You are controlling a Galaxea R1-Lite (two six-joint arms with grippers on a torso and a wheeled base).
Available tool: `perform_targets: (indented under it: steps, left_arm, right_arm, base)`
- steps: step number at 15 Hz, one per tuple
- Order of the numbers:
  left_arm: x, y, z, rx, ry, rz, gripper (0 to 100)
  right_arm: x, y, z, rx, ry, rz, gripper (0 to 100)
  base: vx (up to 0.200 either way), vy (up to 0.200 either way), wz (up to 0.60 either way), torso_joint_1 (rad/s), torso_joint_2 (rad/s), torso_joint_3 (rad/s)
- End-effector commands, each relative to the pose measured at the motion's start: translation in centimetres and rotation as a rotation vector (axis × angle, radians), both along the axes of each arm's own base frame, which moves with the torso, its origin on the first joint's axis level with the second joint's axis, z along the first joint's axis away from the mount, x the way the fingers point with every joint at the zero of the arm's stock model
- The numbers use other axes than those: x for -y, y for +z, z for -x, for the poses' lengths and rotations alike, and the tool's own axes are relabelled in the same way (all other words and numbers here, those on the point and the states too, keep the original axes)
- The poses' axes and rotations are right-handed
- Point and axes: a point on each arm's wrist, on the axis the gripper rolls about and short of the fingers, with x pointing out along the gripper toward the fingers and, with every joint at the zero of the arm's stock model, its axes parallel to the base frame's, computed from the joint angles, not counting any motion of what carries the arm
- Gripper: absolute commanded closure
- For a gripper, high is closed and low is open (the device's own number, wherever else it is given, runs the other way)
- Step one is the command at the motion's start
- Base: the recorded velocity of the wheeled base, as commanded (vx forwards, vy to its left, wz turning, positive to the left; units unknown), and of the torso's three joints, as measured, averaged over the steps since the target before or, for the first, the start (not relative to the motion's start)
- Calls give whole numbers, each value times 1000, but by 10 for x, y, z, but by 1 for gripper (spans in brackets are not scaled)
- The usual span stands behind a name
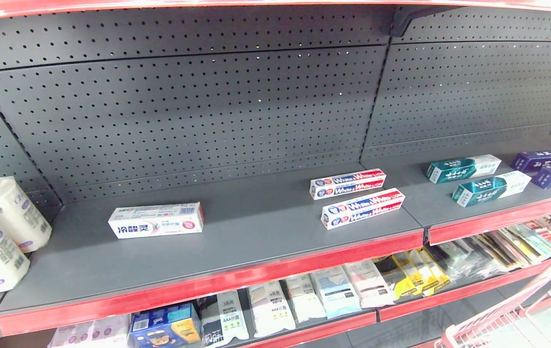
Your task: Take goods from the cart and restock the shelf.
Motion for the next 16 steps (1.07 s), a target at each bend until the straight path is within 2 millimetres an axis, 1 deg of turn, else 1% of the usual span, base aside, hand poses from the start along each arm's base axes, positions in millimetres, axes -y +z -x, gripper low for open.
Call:
perform_targets:
  steps: [1, 4, 6, 16]
  left_arm:
    - [0, 0, 0, 0, 1, 2, 0]
    - [0, 0, 0, 0, 1, 2, 0]
    - [0, 0, 0, 0, 1, 0, 0]
    - [0, 0, 0, 0, 1, 0, 0]
  right_arm:
    - [-1, 0, 1, -2, 5, 1, 0]
    - [-4, 0, 3, -7, 16, -6, 0]
    - [-4, 0, 3, -4, 24, -1, 0]
    - [-2, 1, 1, 2, 48, 18, 0]
  base:
    - [0, 0, 0, 0, 0, 0]
    - [0, 0, 0, -17, 25, 19]
    - [0, 0, 0, -122, 244, 127]
    - [0, 0, 0, -150, 325, 175]
